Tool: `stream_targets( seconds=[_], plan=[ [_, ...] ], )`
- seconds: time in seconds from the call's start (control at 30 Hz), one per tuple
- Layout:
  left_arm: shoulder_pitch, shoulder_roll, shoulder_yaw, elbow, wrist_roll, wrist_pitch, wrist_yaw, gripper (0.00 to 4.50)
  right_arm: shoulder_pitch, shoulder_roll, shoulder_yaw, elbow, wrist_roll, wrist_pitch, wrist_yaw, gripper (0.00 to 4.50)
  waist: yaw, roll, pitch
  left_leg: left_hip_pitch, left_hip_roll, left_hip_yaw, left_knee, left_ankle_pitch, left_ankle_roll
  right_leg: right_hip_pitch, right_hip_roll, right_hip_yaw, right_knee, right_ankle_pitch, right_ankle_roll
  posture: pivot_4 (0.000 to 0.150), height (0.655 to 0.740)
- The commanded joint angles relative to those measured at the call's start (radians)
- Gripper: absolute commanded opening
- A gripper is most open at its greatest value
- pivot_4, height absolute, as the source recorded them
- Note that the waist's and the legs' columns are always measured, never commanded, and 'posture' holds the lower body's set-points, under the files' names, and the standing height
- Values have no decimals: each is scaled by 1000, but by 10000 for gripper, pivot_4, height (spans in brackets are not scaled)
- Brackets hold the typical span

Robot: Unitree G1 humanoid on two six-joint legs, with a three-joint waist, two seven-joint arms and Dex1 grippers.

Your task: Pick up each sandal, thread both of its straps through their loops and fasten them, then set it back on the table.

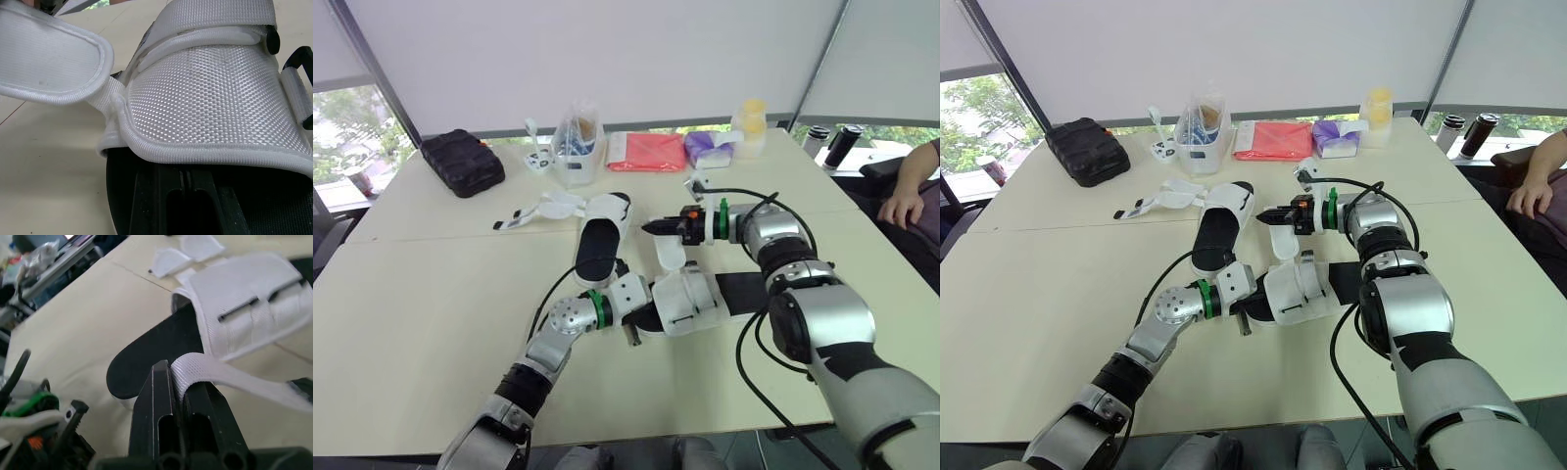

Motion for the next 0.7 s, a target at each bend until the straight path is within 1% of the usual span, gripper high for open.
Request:
stream_targets(
  seconds=[0.03, 0.07, 0.1, 0.17, 0.2, 0.23, 0.27, 0.3, 0.33, 0.4, 0.47, 0.67, 0.7],
  plan=[
    [19, -6, -37, 45, 36, 29, -11, 0, 228, -85, 140, -435, -101, -718, 36, 275, 4, 0, 0, -1, 0, -1, 1, 0, 0, 0, 0, -1, 0, 0, 0, 1500, 7400],
    [19, -6, -37, 47, 36, 28, -13, 0, 297, -118, 177, -517, -133, -926, 27, 275, 7, 0, 0, -1, -1, 0, 1, 0, 0, 0, 0, -1, 0, 0, 1, 1500, 7400],
    [19, -5, -37, 47, 35, 28, -14, 0, 343, -160, 201, -553, -190, -1120, -21, 275, 0, 0, 0, -1, -1, 0, 0, -1, 1, 0, -1, -1, -1, -2, 2, 1500, 7400],
    [20, -5, -36, 48, 32, 30, -18, 0, 385, -217, 206, -562, -321, -1448, -132, 275, -5, 0, 0, 0, -2, 3, 1, -1, 1, 0, -2, 0, 0, -2, 3, 1500, 7400],
    [20, -5, -35, 48, 30, 31, -20, 0, 389, -234, 203, -549, -375, -1553, -183, 275, -6, 0, 0, 2, -4, 5, 1, -1, 1, 1, -2, 1, 0, -2, 3, 1500, 7400],
    [21, -5, -33, 48, 28, 34, -22, 0, 389, -236, 166, -531, -446, -1667, -226, 275, -5, -1, 0, 4, -4, 5, 0, -1, 1, 2, -2, 1, 0, -2, 3, 1500, 7400],
    [20, -6, -31, 51, 25, 36, -24, 0, 398, -247, 147, -508, -487, -1717, -276, 275, -3, -2, 1, 9, -3, 5, -1, -1, 1, 7, -2, 1, 0, -2, 3, 1500, 7400],
    [19, -7, -31, 54, 24, 36, -26, 0, 402, -254, 120, -490, -548, -1748, -327, 275, -2, -2, 1, 15, -3, 5, -3, -1, 1, 12, -1, 1, 0, -2, 3, 1500, 7400],
    [16, -9, -32, 58, 24, 36, -30, 0, 401, -261, 108, -468, -589, -1752, -376, 275, -1, -2, 1, 17, -3, 4, -3, -1, 2, 14, 0, 1, 0, -3, 3, 1500, 7400],
    [9, -12, -35, 66, 26, 31, -39, 0, 381, -264, 84, -455, -689, -1723, -488, 275, -1, -2, 1, 17, -2, 3, -3, -2, 3, 14, 1, 1, 0, -3, 3, 1500, 7400],
    [4, -15, -38, 72, 28, 28, -44, 0, 363, -267, 74, -459, -776, -1693, -598, 275, -1, -2, 1, 17, -2, 4, -3, 0, 1, 13, 1, 2, 0, -3, 3, 1500, 7400],
    [2, -18, -38, 75, 30, 25, -49, 0, 330, -327, 95, -471, -961, -1600, -916, 275, -3, -2, 1, 16, -2, 4, -3, 0, 1, 12, 1, 2, 1, -2, 3, 1500, 7400],
    [3, -18, -37, 75, 29, 26, -49, 0, 324, -346, 98, -465, -974, -1593, -963, 3316, -4, -2, 1, 16, -2, 4, -3, 0, 1, 12, 1, 3, 1, -3, 3, 1500, 7400]
  ],
)
